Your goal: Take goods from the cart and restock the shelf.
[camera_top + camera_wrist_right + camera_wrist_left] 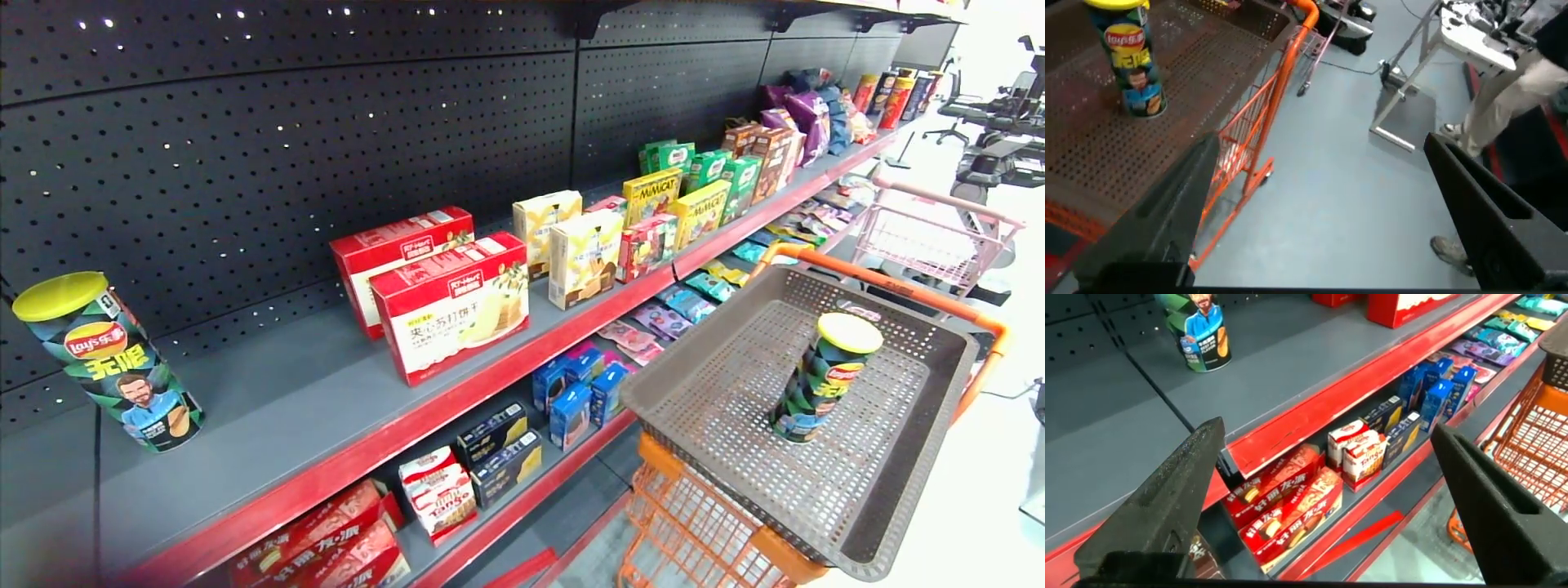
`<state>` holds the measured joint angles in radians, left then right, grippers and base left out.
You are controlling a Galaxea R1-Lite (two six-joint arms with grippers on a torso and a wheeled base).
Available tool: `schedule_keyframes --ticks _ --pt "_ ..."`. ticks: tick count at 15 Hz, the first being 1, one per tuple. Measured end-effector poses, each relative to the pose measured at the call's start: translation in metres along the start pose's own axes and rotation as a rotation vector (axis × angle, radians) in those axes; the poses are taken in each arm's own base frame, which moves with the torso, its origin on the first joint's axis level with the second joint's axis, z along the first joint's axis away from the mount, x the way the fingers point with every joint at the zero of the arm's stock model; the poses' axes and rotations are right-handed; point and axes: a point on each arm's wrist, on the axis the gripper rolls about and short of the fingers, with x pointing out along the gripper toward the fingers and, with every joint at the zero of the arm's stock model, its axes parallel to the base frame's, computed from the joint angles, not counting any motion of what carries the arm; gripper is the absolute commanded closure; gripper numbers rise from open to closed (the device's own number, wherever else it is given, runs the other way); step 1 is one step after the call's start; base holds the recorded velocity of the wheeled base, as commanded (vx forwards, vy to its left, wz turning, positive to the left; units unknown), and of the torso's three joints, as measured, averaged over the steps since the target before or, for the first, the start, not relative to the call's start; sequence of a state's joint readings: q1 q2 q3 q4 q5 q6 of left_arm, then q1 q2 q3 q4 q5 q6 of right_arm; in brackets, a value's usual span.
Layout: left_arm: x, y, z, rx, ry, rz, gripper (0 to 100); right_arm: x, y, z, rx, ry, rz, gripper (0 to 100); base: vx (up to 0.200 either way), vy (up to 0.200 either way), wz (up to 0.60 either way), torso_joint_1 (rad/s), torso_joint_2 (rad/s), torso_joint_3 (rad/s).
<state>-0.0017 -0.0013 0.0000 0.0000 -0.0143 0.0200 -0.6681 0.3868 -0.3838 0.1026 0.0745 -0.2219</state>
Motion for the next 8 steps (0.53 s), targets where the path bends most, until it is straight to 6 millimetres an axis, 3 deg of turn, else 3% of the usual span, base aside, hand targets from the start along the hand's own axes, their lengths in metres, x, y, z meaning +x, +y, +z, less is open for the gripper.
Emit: schedule_keyframes --ticks 2,4,8 --pt "0.0 0.0 0.0 -0.003 0.0 0.002 0 0.024 -0.001 0.002 0.068 0.028 0.052 0 0.0 0.0 0.0 0.0 0.0 0.0" --pt "0.0 0.0 0.0 -0.003 0.0 0.003 0 0.042 0.004 -0.001 0.129 0.08 0.238 0 0.0 0.0 0.0 0.0 0.0 0.0" --pt "0.0 0.0 0.0 0.0 -0.002 0.001 0 0.058 0.015 -0.008 0.145 0.145 0.513 0 0.0 0.0 0.0 0.0 0.0 0.0"
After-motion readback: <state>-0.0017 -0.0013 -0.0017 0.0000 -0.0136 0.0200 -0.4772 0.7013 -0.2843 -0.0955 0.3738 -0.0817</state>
